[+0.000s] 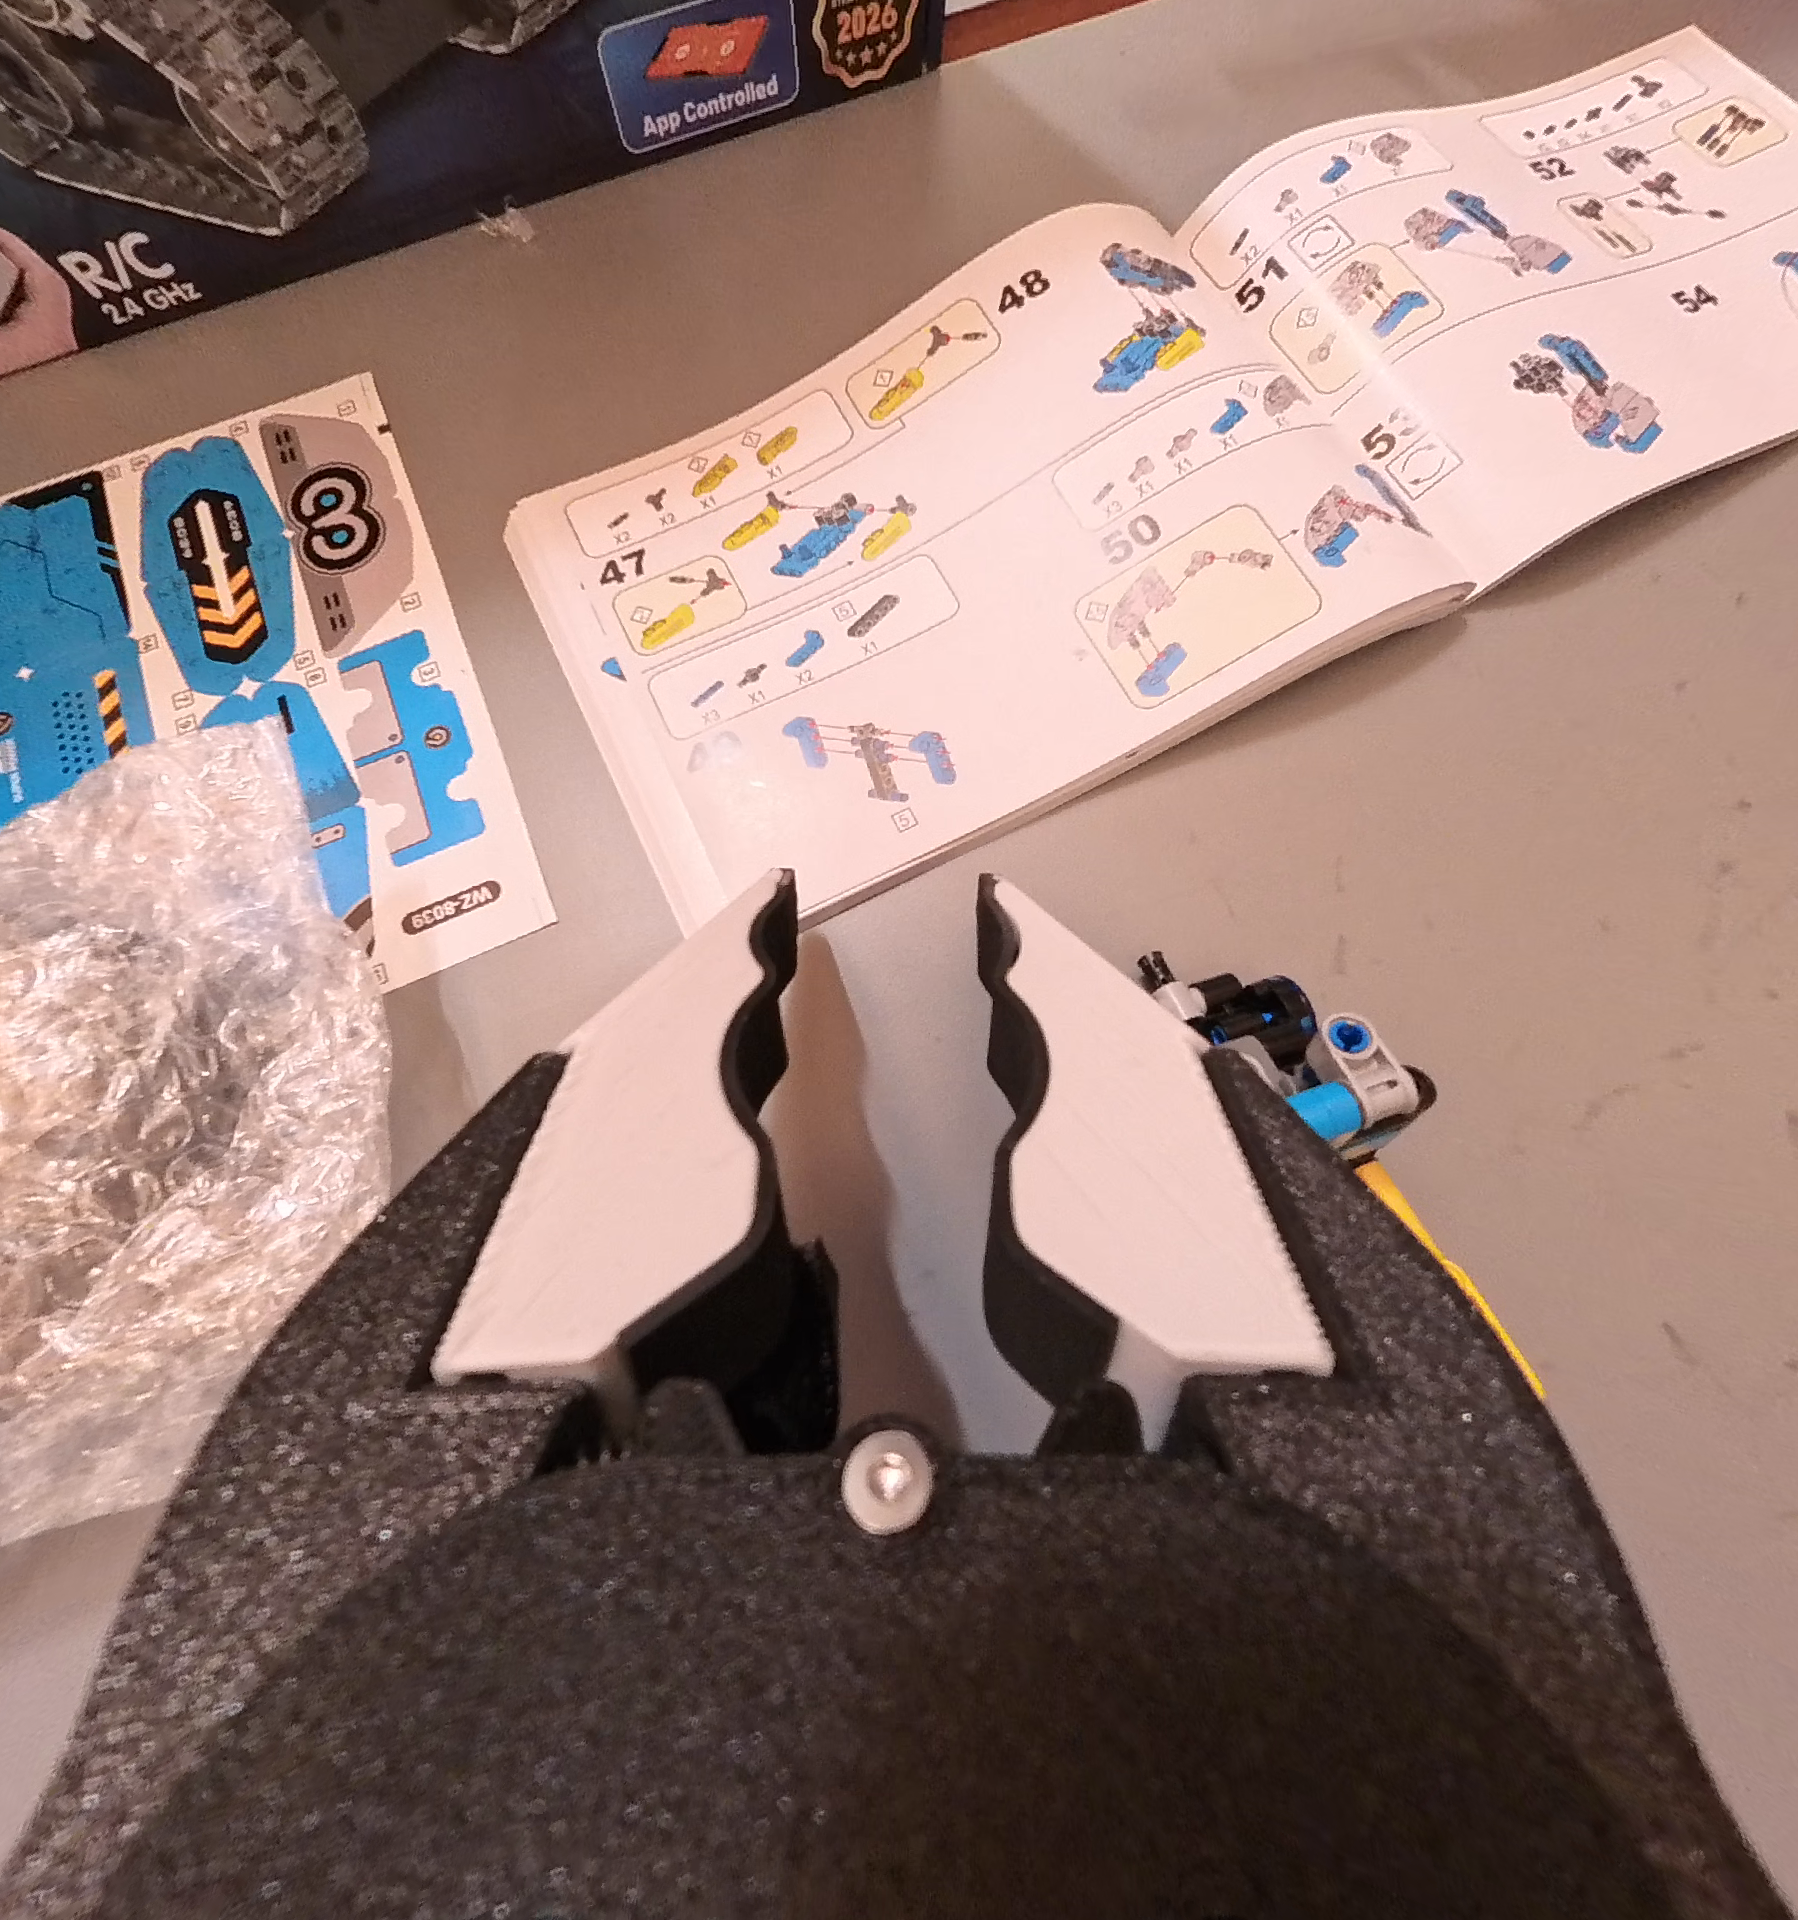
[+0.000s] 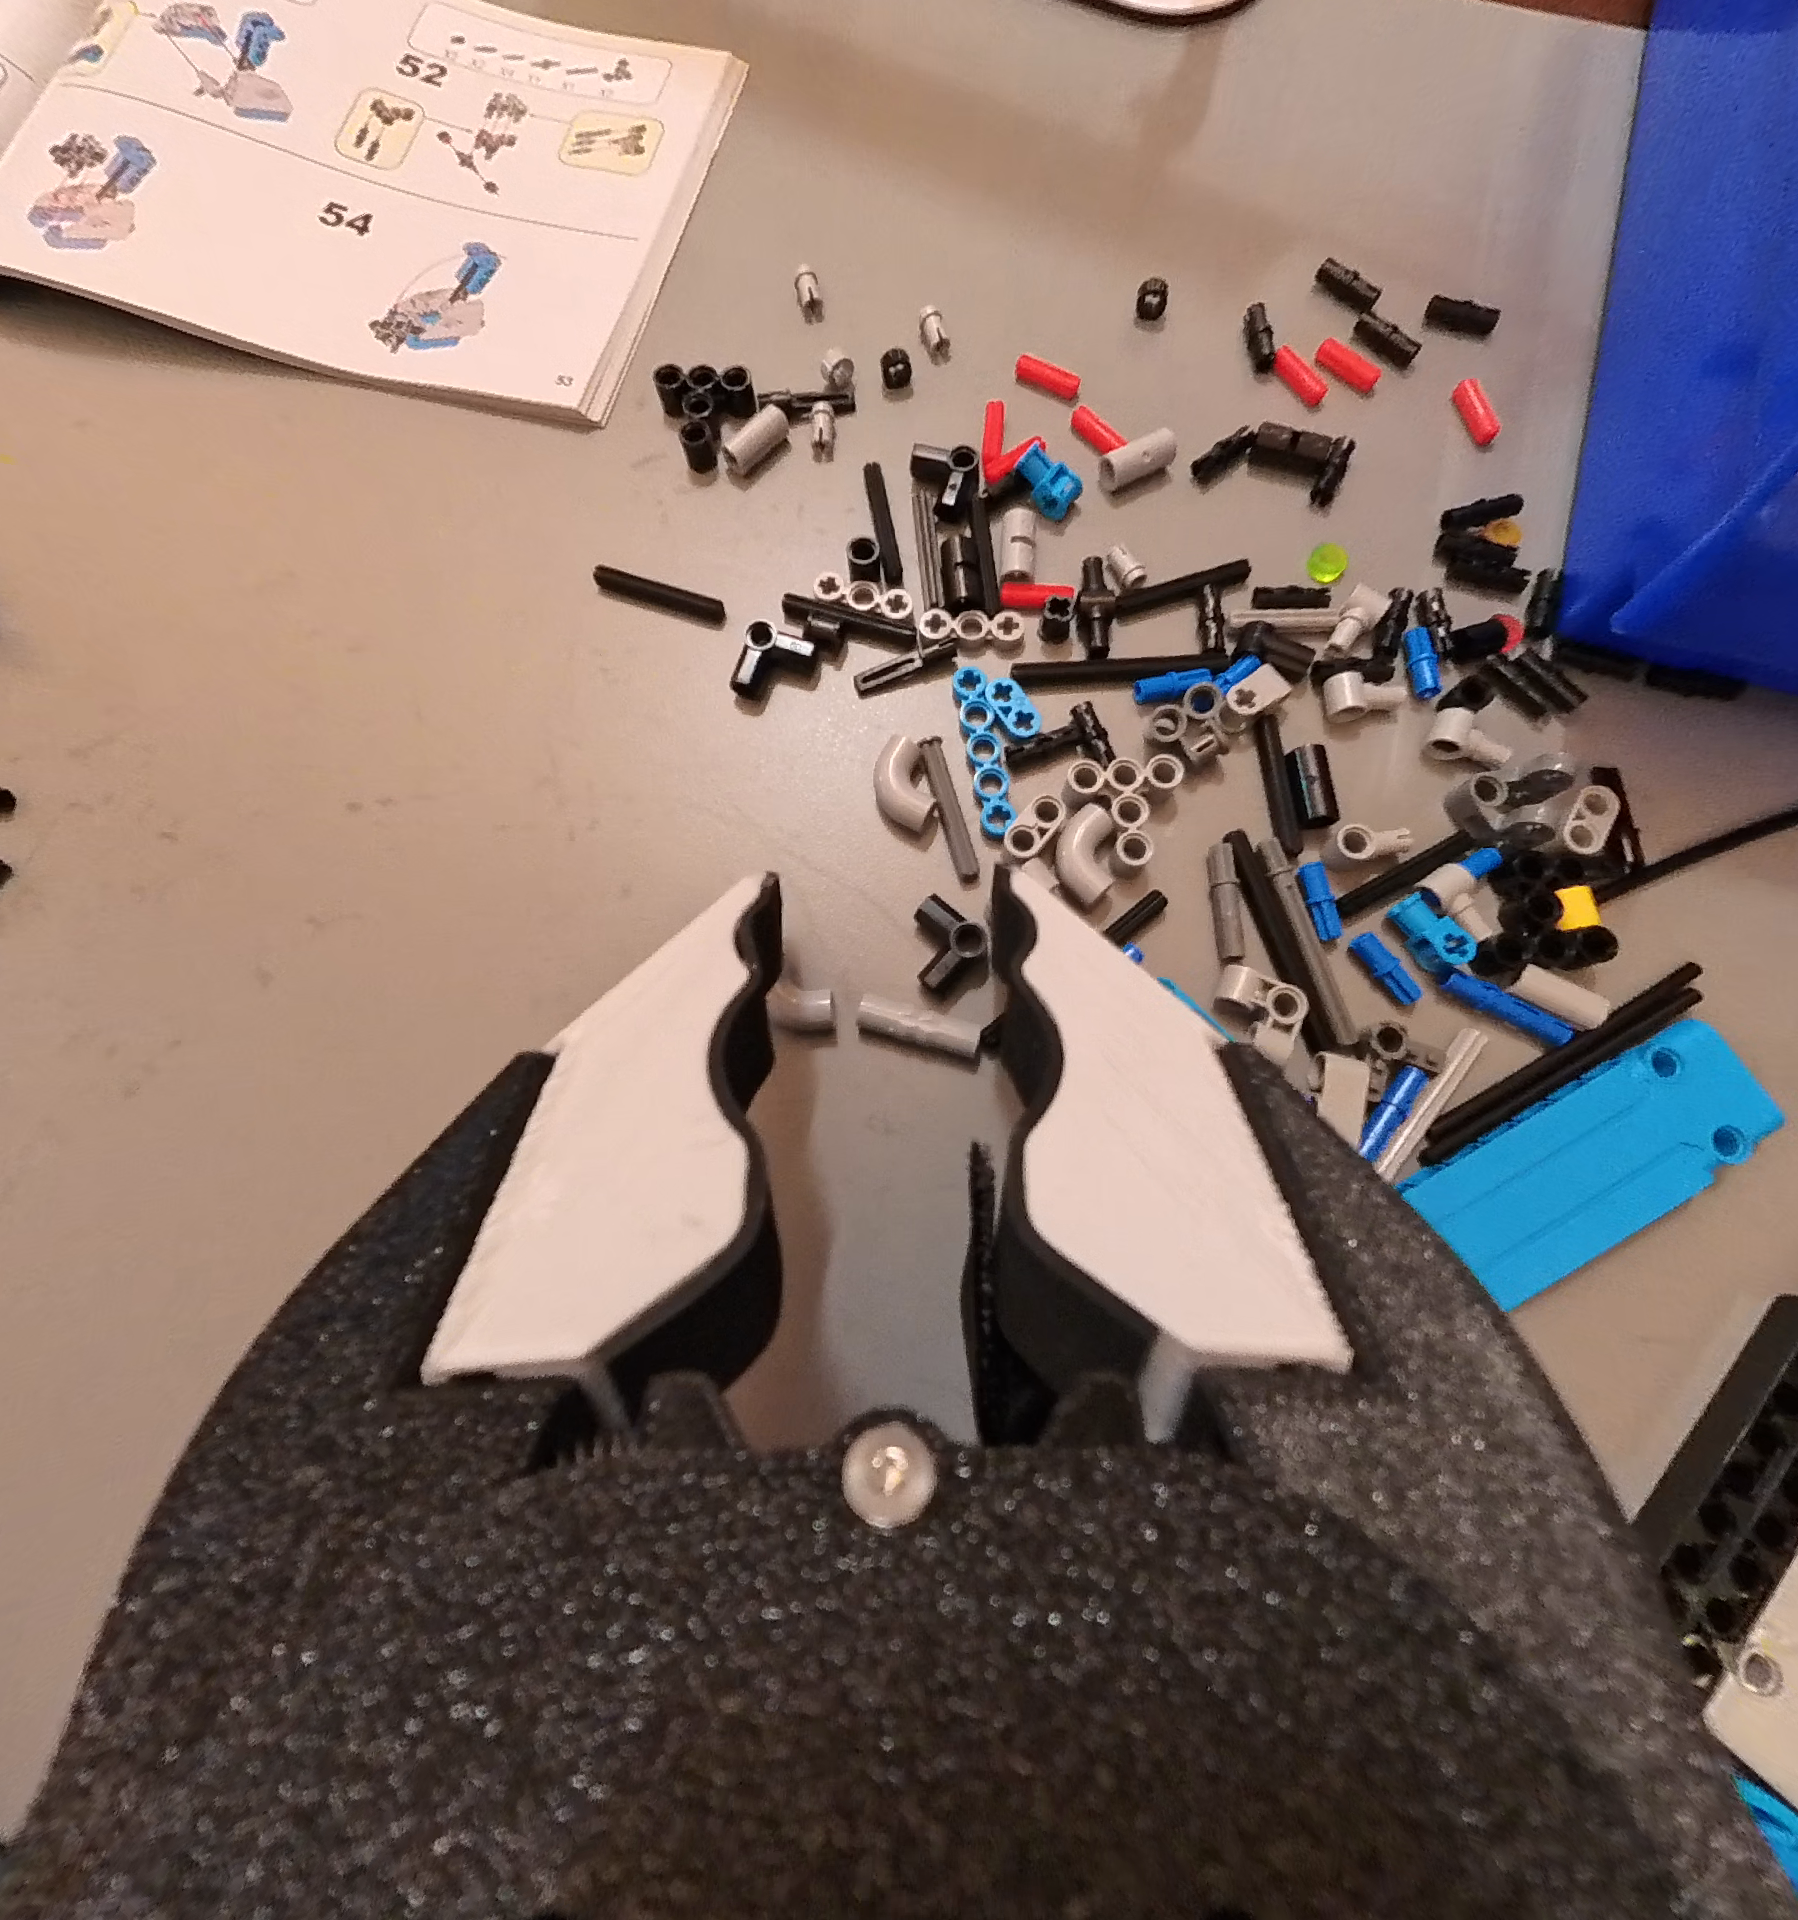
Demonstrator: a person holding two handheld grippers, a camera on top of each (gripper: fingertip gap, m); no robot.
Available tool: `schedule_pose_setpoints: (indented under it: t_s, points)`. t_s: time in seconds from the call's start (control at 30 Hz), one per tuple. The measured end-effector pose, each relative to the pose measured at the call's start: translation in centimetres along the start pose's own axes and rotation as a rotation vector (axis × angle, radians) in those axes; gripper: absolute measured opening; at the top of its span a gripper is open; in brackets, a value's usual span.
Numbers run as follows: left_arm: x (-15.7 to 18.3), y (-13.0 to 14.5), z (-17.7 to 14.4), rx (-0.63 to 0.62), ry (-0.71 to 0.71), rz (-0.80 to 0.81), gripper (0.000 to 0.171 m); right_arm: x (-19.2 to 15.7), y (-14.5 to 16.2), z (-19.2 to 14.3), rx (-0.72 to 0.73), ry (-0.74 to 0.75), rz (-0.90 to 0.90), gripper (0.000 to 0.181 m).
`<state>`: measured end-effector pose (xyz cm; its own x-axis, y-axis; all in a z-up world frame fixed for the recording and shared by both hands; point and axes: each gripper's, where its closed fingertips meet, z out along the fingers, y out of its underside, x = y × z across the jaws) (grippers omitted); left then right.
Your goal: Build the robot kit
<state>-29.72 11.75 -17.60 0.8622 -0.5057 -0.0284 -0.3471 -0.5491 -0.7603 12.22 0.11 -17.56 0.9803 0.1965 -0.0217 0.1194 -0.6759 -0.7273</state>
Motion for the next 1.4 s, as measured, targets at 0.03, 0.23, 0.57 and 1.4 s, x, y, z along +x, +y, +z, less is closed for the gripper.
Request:
schedule_pose_setpoints:
  t_s: [0.03,0.23,0.57,1.4]
  points:
    - [0.0,0.0,0.0,-0.001,0.0,0.0,0.035,0.0,0.1,0.1,-0.006,0.001,-0.001,0.04]
    - [0.1,0.0,0.0,0.001,0.004,0.0,0.035,-0.1,0.3,0.3,-0.023,0.007,-0.018,0.04]
    - [0.1,0.1,0.1,-0.005,0.001,0.007,0.035,-0.4,0.4,0.3,-0.021,-0.006,-0.02,0.04]
    - [0.6,0.5,0.0,-0.021,-0.048,0.096,0.035,30.5,7.4,-10.1,-0.031,0.242,0.286,0.038]
